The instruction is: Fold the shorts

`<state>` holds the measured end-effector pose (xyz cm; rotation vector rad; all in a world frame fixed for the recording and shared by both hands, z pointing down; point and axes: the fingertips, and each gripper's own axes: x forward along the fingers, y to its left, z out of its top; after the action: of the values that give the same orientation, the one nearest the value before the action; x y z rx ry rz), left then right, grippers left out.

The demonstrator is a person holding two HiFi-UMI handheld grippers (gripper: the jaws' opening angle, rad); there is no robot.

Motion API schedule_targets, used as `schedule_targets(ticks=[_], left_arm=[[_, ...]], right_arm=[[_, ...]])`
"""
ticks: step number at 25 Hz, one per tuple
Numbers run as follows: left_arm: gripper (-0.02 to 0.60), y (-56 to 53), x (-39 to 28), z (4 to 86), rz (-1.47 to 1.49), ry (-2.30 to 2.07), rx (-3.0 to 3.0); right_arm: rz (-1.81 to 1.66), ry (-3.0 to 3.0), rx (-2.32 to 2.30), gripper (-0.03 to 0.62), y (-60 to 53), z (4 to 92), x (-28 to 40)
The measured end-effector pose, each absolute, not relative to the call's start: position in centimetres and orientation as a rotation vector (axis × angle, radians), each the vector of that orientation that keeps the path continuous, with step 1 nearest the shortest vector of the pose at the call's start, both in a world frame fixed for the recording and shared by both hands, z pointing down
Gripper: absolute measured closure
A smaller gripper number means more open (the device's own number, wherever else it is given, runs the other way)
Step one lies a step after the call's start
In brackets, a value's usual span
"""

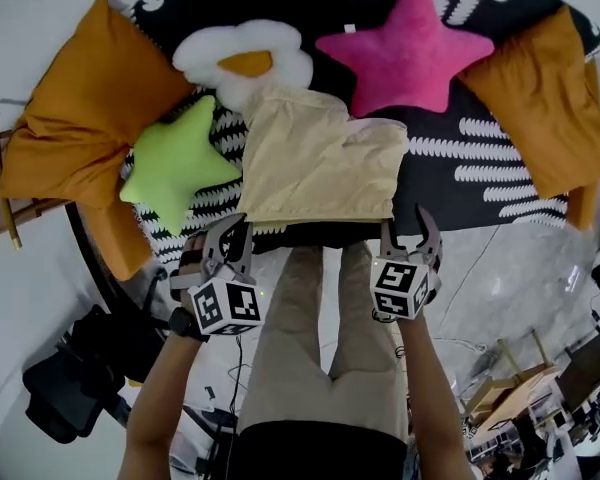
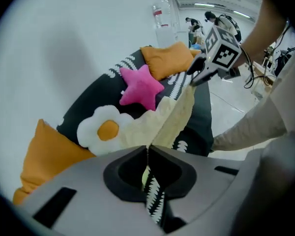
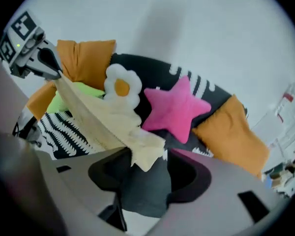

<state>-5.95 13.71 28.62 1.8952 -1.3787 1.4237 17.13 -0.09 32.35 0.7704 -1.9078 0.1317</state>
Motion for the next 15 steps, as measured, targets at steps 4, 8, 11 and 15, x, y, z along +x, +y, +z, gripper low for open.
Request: schedule_targets(ticks=[4,8,11,15], left_arm=[[0.555,5.9,-8.3,19.0,1.372,-1.439,1.974],[0.555,-1.2,-10.6,7.4,1.171,-1.569,2.041],[0.555,-3.1,-11.5,2.4,1.133,-1.650,2.082],[0.555,-0.9,-11.6,5.1,1.183,-1.627,2.086]], right_arm=[[-0.028,-1.941,0.772,0.338,-7.2,20.3,15.5],[-0.082,-1.984,0.867,0.330,-12.3,8.4,14.1],[-0.035,-2.010,0.870,0.330,-12.2,3.5,13.5],[0.046,-1.953,0.737,0.318,-7.2,5.1,13.5]])
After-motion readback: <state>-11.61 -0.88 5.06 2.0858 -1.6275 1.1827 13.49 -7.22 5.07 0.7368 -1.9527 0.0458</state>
